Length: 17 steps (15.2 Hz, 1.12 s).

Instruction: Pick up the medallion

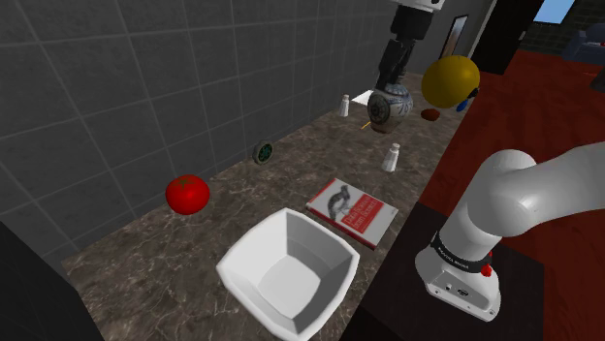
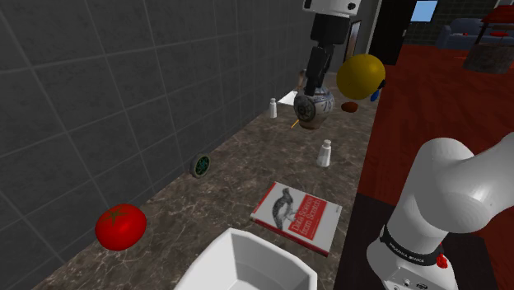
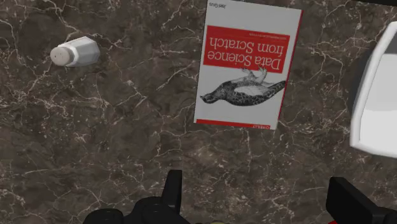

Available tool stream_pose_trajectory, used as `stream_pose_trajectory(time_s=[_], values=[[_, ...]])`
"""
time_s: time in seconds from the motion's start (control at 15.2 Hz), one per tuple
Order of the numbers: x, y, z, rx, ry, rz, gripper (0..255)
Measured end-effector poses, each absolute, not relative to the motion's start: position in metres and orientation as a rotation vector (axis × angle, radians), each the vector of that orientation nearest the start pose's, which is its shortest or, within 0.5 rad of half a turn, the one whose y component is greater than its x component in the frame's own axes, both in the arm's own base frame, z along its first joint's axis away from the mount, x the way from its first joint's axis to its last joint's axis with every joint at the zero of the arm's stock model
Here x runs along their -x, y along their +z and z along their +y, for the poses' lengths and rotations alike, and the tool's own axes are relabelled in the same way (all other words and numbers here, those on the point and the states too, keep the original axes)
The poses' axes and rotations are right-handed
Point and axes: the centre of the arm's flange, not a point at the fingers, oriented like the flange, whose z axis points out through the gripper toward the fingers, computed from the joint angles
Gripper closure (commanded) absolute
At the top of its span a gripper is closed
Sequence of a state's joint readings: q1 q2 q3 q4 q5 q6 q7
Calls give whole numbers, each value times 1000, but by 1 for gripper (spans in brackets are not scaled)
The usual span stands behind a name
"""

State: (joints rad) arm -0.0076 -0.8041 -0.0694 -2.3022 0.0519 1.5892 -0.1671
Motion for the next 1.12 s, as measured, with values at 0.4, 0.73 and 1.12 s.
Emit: stream_pose_trajectory(time_s=[0.4,0.73,1.12], values=[[-344,594,-5,3035,-126,-61,0],[-395,560,18,3021,-93,74,0],[-462,518,38,2996,-54,236,0]])
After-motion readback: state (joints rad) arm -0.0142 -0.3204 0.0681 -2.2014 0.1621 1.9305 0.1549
